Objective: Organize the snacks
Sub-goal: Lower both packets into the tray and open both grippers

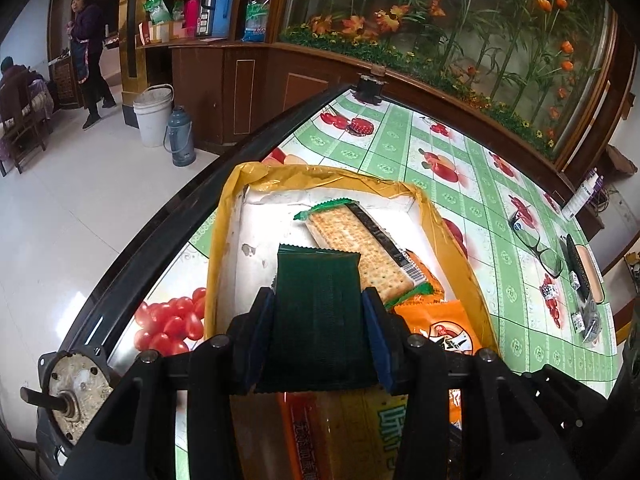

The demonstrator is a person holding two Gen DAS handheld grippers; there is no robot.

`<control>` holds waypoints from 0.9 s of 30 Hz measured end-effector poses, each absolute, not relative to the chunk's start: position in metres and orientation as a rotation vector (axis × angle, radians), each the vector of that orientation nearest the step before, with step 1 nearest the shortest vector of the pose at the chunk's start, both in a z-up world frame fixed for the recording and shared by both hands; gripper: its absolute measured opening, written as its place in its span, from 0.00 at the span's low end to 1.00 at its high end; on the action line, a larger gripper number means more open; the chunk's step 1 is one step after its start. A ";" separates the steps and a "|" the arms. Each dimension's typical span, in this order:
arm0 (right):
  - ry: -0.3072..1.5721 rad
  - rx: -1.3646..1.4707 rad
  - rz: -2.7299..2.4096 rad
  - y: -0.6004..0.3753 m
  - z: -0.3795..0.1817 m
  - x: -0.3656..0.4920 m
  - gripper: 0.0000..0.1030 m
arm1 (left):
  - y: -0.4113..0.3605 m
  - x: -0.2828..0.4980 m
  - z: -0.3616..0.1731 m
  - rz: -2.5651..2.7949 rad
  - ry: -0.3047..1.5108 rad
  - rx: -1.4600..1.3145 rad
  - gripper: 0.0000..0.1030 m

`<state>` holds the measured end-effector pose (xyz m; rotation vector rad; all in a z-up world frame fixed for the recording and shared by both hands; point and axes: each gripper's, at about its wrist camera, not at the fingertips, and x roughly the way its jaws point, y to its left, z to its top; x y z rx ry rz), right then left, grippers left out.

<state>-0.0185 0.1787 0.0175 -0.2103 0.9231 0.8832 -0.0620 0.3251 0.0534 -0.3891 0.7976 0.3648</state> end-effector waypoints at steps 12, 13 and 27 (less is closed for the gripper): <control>0.914 -0.206 0.890 0.176 0.020 -0.019 0.66 | 0.325 -0.070 0.059 0.365 0.794 -0.414 0.52; 0.916 -0.204 0.892 0.174 0.021 -0.019 0.66 | 0.323 -0.072 0.061 0.363 0.791 -0.416 0.52; 0.858 -0.135 0.908 0.142 0.047 -0.026 0.66 | 0.299 -0.100 0.085 0.349 0.725 -0.413 0.53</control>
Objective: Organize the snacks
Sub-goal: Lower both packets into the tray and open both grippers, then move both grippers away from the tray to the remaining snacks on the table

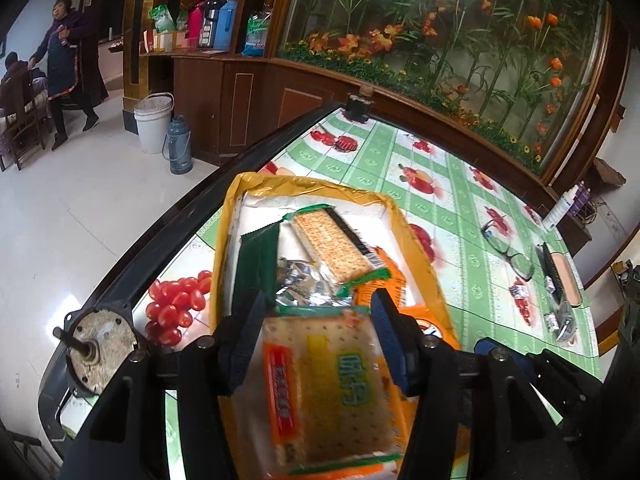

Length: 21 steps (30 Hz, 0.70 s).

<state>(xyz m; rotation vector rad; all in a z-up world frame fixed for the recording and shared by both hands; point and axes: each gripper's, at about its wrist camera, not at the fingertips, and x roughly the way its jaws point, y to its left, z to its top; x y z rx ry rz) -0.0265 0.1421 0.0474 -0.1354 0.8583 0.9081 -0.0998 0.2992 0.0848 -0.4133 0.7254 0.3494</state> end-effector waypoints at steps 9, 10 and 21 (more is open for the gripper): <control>0.866 -0.040 0.896 0.092 0.053 -0.016 0.66 | 0.249 -0.097 0.094 0.262 0.709 -0.362 0.53; 0.870 -0.029 0.885 0.081 0.052 -0.011 0.66 | 0.241 -0.096 0.094 0.248 0.710 -0.353 0.53; 0.828 0.115 0.613 -0.046 0.053 0.041 0.66 | 0.119 -0.076 0.072 0.031 0.772 -0.195 0.54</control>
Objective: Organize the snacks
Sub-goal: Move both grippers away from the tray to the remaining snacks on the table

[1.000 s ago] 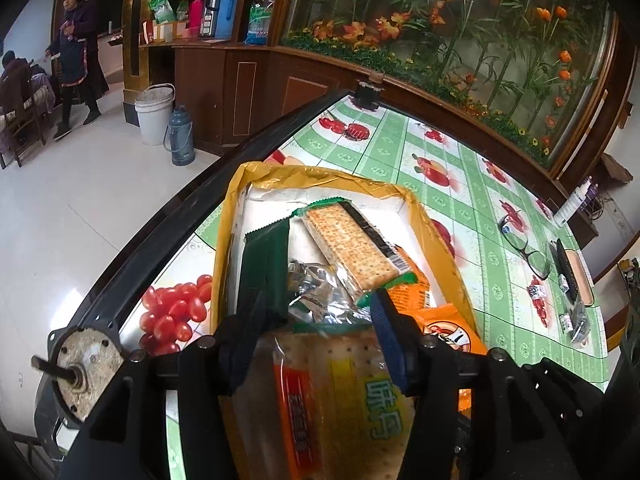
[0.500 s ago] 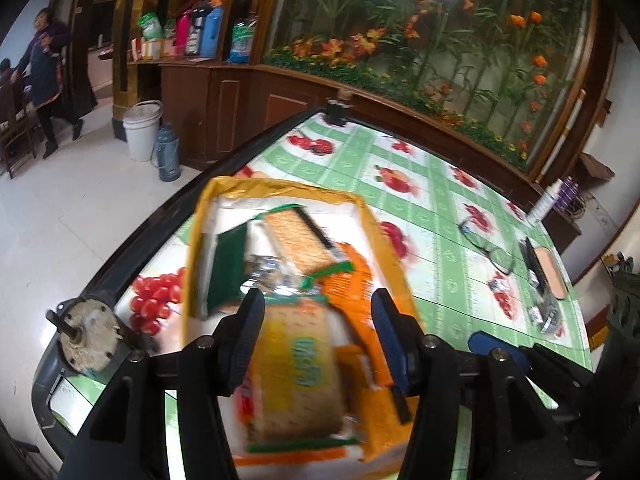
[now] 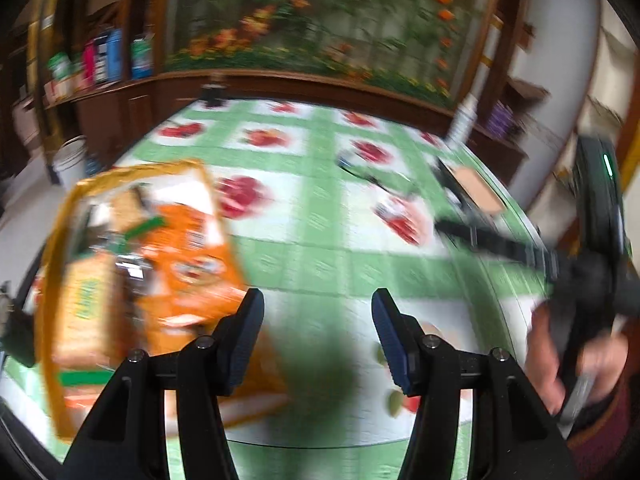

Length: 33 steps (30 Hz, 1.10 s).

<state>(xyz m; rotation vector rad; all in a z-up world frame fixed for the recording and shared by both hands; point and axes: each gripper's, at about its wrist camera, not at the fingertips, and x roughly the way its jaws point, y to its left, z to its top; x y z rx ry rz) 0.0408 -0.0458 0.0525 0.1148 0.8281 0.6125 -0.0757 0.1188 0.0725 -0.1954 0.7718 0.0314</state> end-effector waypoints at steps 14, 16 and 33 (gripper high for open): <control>0.838 0.155 0.251 -0.151 0.046 0.101 0.84 | 0.054 -0.061 0.017 -0.065 0.903 -0.074 0.54; 0.851 0.138 0.246 -0.151 0.044 0.105 0.84 | 0.056 -0.061 0.016 -0.071 0.902 -0.087 0.54; 0.925 0.172 0.233 -0.164 0.026 0.127 0.85 | 0.059 -0.060 0.011 -0.105 0.932 -0.121 0.68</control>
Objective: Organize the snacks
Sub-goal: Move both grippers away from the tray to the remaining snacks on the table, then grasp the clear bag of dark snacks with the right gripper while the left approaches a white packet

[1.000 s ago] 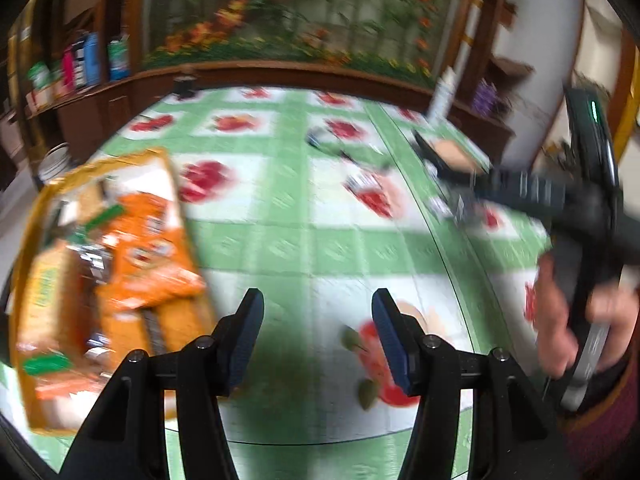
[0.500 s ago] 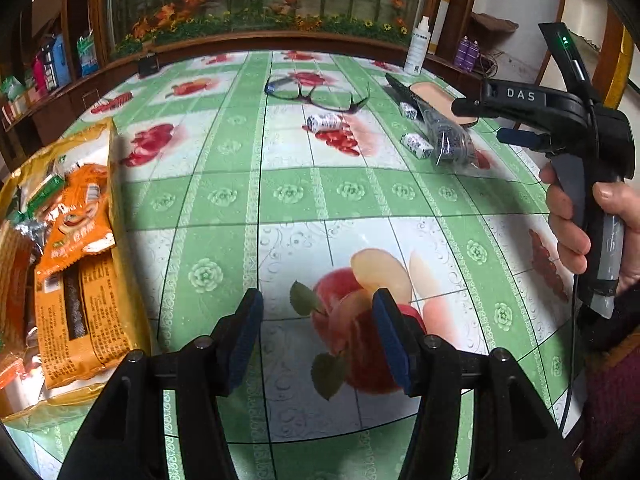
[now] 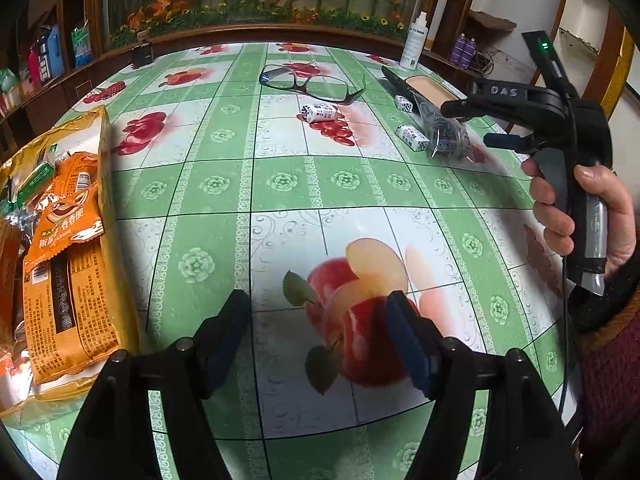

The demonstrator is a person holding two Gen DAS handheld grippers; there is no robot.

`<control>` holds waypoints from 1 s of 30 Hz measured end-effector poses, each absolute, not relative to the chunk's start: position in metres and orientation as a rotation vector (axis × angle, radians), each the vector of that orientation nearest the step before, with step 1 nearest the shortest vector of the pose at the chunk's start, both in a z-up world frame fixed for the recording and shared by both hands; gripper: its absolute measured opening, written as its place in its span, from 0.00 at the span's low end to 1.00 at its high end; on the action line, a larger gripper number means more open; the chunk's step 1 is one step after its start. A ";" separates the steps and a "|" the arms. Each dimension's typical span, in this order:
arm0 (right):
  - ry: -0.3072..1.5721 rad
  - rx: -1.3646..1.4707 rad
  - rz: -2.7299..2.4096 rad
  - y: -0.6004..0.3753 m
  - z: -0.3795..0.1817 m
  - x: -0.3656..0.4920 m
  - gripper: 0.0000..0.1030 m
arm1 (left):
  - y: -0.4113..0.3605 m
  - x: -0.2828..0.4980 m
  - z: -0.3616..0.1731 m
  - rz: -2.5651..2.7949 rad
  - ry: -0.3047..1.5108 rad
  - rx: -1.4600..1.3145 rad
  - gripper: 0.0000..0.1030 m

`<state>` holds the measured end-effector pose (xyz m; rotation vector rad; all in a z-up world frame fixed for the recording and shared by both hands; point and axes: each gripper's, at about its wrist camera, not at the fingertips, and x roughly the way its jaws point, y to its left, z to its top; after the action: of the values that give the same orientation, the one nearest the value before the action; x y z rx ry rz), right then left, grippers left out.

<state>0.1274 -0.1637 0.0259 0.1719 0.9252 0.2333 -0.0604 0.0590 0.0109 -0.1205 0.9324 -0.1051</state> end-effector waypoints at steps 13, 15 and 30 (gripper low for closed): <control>0.968 0.074 0.273 -0.137 0.001 0.142 0.64 | 0.059 -0.059 0.011 -0.107 0.932 -0.125 0.68; 0.960 0.025 0.322 -0.123 0.001 0.137 0.63 | 0.060 -0.060 0.011 -0.108 0.931 -0.128 0.68; 0.931 0.127 0.516 -0.123 0.028 0.099 0.56 | 0.067 -0.035 0.040 -0.070 0.886 -0.132 0.68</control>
<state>0.0987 -0.1225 0.0281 0.1274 0.9311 0.5157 -0.0352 0.0669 0.0399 -0.1318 0.8860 -0.0700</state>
